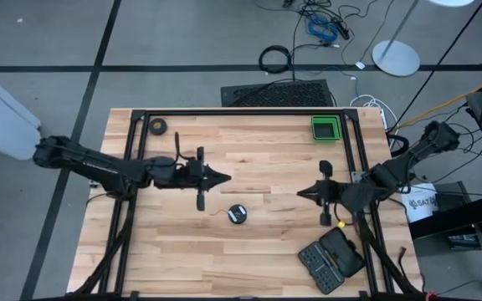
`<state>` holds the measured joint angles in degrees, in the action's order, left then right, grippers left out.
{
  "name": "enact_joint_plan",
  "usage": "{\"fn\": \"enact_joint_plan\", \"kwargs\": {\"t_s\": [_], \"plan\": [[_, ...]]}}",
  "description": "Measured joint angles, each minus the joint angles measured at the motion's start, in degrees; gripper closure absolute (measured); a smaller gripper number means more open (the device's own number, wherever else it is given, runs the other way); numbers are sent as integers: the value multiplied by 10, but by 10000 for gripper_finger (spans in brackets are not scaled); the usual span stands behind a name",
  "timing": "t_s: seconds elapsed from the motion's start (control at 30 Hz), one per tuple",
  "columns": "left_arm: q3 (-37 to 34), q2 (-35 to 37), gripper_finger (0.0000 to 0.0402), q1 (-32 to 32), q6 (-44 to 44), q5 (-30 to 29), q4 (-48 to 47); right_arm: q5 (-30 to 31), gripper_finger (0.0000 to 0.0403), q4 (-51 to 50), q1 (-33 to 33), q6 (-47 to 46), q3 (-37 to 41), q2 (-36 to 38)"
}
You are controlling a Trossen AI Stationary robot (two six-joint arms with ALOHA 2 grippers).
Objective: Coil cords
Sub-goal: Return to Home Position
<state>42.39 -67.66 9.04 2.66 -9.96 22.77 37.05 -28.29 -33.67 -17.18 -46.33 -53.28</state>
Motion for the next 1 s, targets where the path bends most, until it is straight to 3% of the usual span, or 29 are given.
{"fn": "enact_joint_plan", "kwargs": {"t_s": [0.17, 0.47, 0.63, 0.8, 1.0], "plan": [[-51, 5, 401, -24, -4, -72, -1, -97, 403, 161, 42, 44, 132, 78], [-161, 8, 401, -60, -15, -52, 74, -207, 403, 345, 126, 65, 313, 150], [-221, 8, 401, -60, 16, -39, 146, -224, 403, 444, 153, 59, 395, 161], [-251, 8, 401, -58, 50, -32, 143, -225, 403, 495, 179, 52, 454, 162], [-294, 8, 401, -47, 72, -41, 170, -256, 403, 491, 198, 47, 455, 163]]}}
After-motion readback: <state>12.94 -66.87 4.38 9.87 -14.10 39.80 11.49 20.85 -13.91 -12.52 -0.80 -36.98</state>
